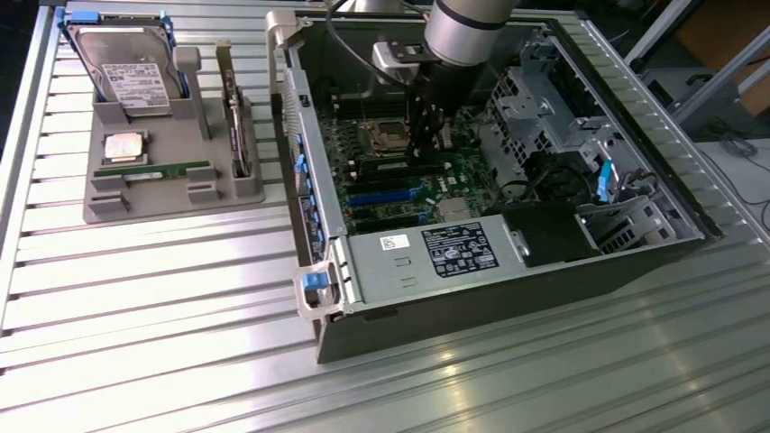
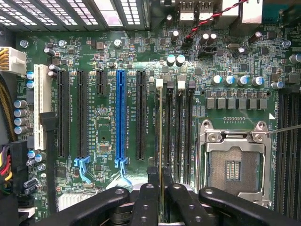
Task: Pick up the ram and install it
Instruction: 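Insert the ram into the slot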
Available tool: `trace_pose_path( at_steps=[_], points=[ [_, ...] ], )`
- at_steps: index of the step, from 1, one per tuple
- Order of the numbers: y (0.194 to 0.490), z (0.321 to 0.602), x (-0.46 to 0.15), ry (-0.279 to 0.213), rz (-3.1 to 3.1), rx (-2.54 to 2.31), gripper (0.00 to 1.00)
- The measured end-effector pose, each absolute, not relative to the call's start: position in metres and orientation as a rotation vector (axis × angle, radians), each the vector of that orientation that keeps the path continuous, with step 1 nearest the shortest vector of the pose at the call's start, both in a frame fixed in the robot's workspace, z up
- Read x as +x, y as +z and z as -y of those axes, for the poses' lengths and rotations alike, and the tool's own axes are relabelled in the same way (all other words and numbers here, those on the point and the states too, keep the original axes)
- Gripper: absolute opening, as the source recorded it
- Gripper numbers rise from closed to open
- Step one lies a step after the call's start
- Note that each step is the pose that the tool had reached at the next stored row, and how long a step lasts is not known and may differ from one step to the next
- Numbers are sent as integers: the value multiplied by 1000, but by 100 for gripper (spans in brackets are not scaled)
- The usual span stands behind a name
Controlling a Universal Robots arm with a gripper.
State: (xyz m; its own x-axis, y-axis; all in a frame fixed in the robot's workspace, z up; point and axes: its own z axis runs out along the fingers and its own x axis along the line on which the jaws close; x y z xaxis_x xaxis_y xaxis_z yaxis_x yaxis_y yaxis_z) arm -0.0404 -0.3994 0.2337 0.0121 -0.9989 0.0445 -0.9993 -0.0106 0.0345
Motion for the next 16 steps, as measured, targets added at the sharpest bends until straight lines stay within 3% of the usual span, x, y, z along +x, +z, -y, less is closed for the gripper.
trace_pose_path(
  at_steps=[16],
  points=[
    [234, 401, -39, 12, 2170, 2195, 14]
  ],
)
